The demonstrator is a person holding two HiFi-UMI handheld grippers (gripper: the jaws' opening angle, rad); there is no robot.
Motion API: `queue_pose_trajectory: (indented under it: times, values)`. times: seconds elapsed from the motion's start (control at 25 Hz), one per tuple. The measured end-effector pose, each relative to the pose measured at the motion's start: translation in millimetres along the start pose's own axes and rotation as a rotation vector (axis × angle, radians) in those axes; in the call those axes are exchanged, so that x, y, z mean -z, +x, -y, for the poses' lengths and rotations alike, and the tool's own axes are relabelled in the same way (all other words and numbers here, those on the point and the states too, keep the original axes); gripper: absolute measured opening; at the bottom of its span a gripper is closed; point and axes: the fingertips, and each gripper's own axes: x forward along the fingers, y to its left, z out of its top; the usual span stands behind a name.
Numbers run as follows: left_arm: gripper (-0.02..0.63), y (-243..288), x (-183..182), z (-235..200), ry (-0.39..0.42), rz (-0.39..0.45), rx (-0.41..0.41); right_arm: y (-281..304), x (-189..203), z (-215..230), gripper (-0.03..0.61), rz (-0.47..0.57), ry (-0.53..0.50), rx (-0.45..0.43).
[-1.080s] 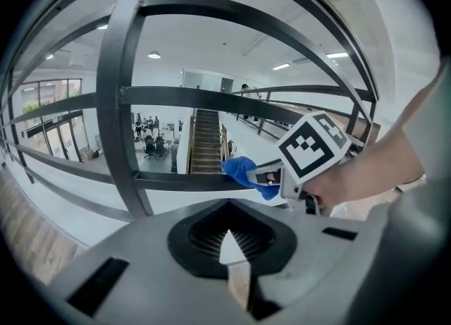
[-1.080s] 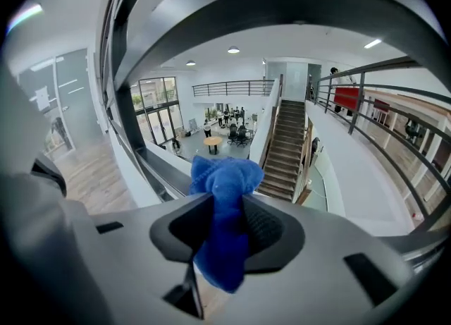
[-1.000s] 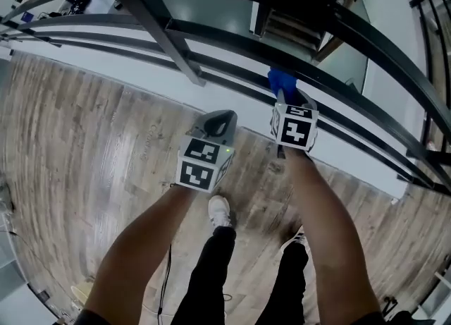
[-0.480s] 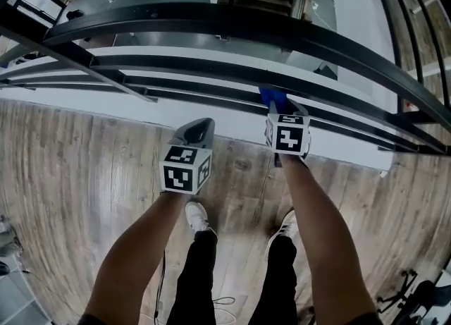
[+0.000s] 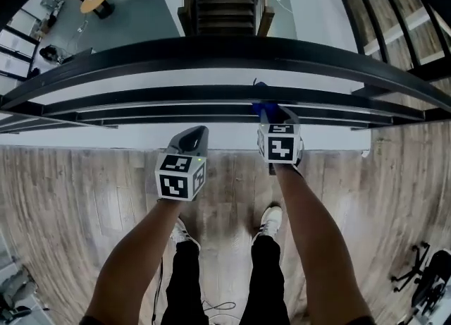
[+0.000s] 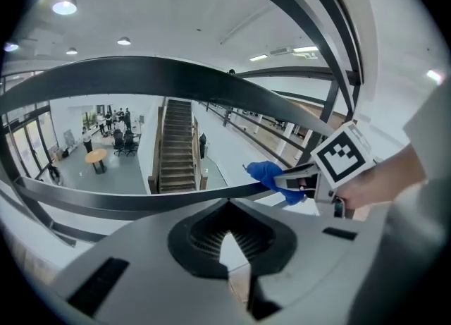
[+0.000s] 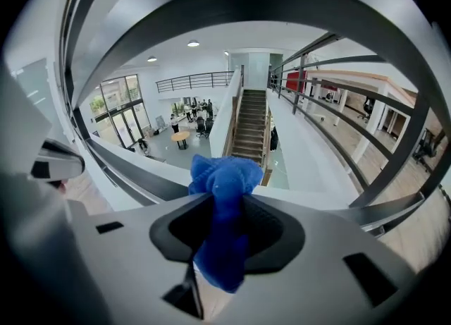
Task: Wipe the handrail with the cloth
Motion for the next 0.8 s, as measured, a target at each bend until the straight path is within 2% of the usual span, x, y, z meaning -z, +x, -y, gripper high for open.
queue_pose_trajectory:
  times: [0.32, 0.8]
  values:
    - [-0.002, 68.4, -20.2, 111.1, 0.060, -0.030, 0.049, -28.2, 31.6, 146.2, 0.132, 0.001, 0.079, 0.072]
    - [-0.002, 137.9, -55.6, 266.8, 0.095, -0.012, 0.135, -71.0, 68.0, 350.9, 0.132, 0.029, 0.135, 0.174]
